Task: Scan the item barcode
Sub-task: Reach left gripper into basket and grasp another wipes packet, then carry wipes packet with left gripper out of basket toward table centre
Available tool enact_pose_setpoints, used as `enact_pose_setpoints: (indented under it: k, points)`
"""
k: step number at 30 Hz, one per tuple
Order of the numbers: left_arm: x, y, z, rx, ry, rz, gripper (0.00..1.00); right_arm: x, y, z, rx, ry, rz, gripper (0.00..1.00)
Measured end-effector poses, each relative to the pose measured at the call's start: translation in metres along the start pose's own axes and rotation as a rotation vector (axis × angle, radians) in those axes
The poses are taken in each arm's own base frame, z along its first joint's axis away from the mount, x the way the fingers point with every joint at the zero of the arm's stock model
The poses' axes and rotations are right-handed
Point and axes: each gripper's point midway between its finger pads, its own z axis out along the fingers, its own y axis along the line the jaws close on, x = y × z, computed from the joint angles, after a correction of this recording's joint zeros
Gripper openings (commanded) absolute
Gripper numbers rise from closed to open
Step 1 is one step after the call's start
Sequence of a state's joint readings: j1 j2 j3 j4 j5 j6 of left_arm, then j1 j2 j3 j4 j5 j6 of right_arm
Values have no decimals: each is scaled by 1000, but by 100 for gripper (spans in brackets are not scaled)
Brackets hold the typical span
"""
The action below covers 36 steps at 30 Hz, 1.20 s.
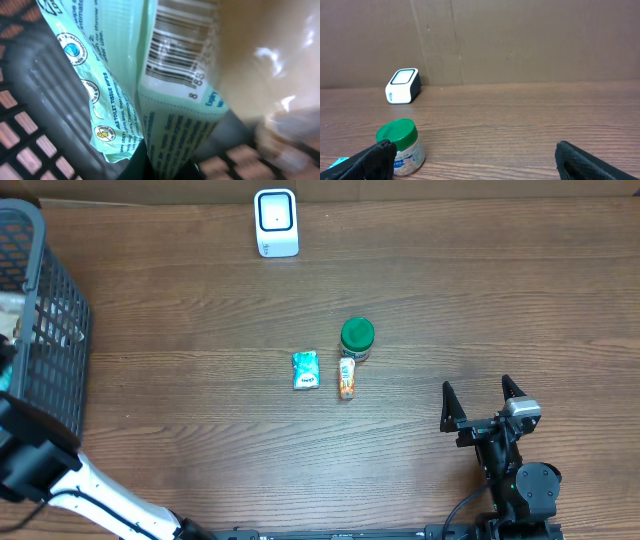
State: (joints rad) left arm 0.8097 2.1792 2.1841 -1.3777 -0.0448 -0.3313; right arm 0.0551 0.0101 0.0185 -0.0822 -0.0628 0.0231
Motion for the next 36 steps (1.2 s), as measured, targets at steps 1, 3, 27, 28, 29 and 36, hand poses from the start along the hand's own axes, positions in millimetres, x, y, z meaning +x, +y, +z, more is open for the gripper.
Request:
enact_pose_setpoints:
  k: [1,3,27,28,29,36]
  points:
    - [-2,-5,-18,39,-33,-7,4,0,0,0,0,0,0,100]
    - [-3,-15,-68,145,-123,-17,4,0,0,0,0,-1,0,100]
    - [224,-199,-238,574,-180,704,4,0,0,0,0,0,0,100]
    - [241,-207,-235,563,-173,756,4,0,0,0,0,0,0,100]
    - [255,-211,-231,549,-158,797,4,0,0,0,0,0,0,100]
    - [351,-221,-146,356,-6,1055,5,0,0,0,0,0,0,100]
